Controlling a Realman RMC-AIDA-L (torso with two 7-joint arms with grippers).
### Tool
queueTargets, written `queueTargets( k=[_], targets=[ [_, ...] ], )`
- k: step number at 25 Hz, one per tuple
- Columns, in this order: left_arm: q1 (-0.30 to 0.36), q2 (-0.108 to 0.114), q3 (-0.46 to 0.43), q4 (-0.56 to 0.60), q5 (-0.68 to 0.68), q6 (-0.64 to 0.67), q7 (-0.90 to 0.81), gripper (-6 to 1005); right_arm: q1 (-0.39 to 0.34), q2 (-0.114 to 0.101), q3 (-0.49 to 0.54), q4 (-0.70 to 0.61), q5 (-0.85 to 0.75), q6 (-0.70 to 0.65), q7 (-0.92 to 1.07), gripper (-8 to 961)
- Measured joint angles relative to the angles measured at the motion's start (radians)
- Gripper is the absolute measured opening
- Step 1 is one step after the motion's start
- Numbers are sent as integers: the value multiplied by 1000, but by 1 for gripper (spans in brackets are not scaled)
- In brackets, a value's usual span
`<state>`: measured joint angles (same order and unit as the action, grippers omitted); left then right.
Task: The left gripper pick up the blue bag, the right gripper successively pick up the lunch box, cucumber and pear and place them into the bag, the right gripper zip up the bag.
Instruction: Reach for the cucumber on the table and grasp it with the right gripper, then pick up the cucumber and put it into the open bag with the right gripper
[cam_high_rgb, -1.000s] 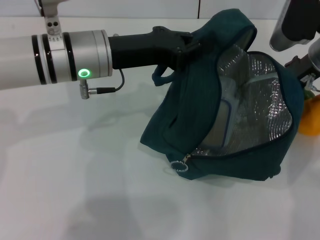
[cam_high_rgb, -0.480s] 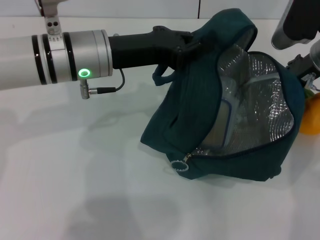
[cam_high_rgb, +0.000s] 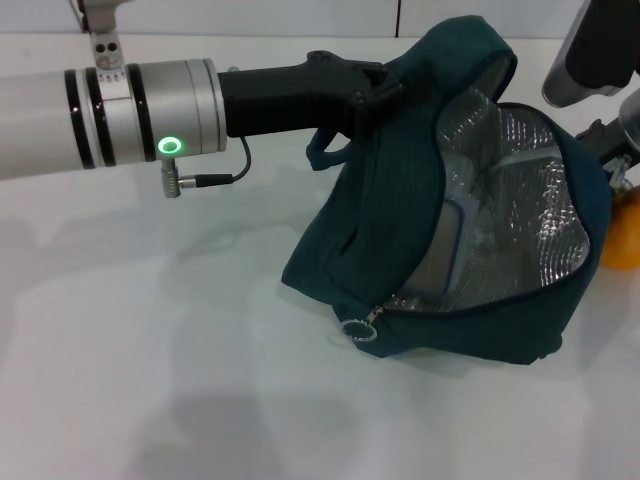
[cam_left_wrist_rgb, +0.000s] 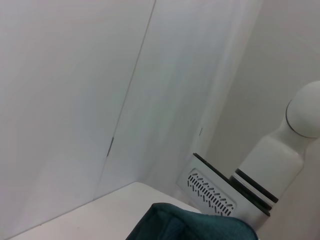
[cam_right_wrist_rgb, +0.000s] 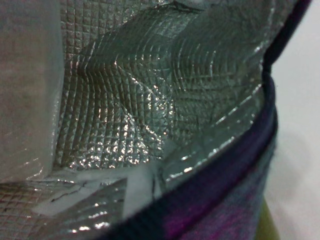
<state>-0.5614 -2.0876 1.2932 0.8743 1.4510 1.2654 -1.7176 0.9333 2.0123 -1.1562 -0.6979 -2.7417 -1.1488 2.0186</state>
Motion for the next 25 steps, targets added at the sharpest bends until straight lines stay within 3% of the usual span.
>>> queueTargets(
  k=[5,10,15,20,25],
  targets=[
    [0,0,1,0,0,0,0,70,-2,0,0,-3,1,1,13,885],
    [0,0,1,0,0,0,-1,71,-8,0,0,-4,1,29,36,669],
    [1,2,0,0,-1,0,-2,71,-35,-3,67,-40,1,44,51,634],
    [5,3,0,0,-2,0,-2,72,-131,-1,150,-184,37,39,50,633],
    [17,4,-20,0,-2,3,-2,73,-296,0,148,-417,249,30,30,641]
  ],
)
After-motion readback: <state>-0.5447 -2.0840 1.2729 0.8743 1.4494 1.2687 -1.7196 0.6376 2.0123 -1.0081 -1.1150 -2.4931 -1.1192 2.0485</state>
